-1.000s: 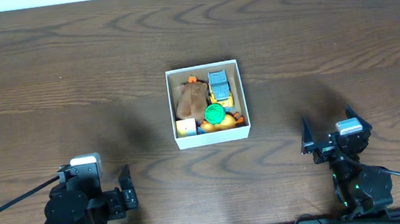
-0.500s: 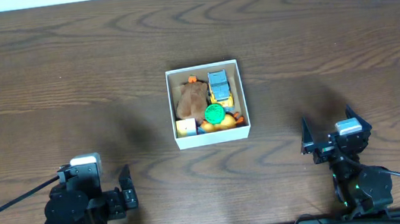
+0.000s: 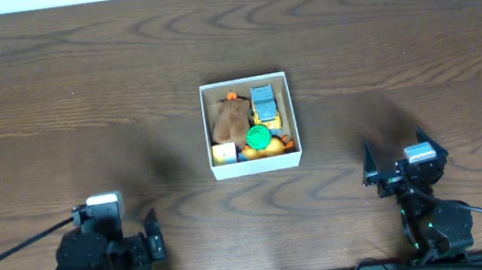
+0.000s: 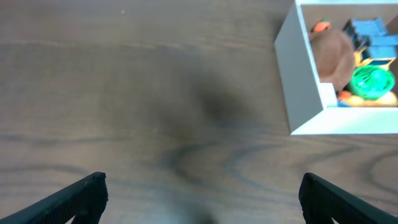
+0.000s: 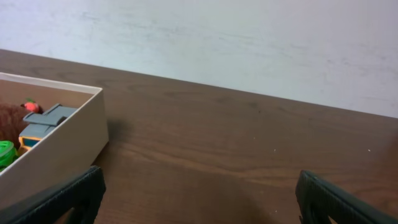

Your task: Pack container

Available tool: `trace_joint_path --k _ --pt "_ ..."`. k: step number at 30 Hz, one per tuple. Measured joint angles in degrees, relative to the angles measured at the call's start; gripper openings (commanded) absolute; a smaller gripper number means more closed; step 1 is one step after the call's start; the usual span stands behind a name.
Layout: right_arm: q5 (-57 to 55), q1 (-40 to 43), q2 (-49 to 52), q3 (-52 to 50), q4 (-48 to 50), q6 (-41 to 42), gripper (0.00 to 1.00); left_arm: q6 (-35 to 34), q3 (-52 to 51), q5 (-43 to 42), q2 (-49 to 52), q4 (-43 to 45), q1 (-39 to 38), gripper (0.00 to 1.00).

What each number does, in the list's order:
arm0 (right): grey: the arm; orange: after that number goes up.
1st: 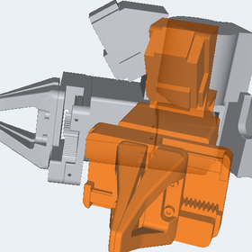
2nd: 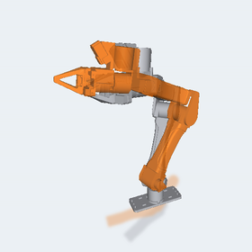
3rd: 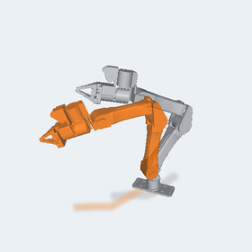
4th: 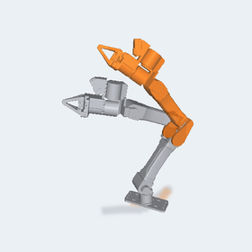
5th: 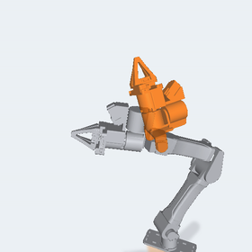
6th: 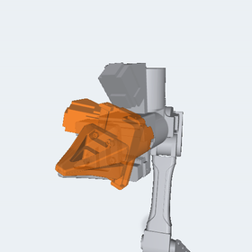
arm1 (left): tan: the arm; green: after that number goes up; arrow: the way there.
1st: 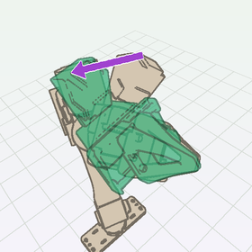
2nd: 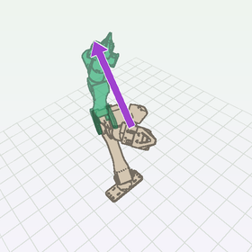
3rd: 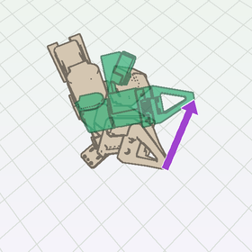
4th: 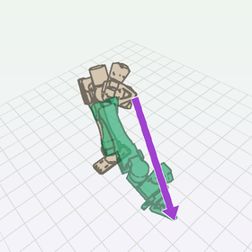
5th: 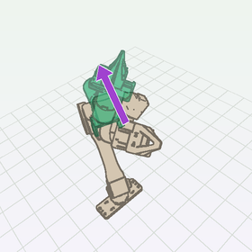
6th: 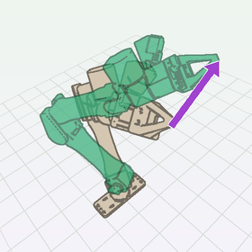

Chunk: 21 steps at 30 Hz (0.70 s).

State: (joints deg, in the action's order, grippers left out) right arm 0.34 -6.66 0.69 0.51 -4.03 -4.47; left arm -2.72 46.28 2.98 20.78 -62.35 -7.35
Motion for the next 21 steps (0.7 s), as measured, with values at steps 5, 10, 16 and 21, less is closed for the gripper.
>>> trace_joint_path --k 5,10,16,21 --pt "0.13 0.0 0.0 0.0 0.0 0.0 0.99 0.0 -3.98 -0.04 -6.49 0.55 2.84 0.98" --pt "0.13 0.0 0.0 0.0 0.0 0.0 0.99 0.0 -11.67 -0.2 -13.66 6.43 3.63 0.98" --pt "0.15 0.0 0.0 0.0 0.0 0.0 0.99 0.02 -24.11 -0.24 -19.43 18.08 4.39 0.98" --pt "0.15 0.0 0.0 0.0 0.0 0.0 0.99 0.04 -34.93 -0.57 -20.06 39.82 5.31 0.98"
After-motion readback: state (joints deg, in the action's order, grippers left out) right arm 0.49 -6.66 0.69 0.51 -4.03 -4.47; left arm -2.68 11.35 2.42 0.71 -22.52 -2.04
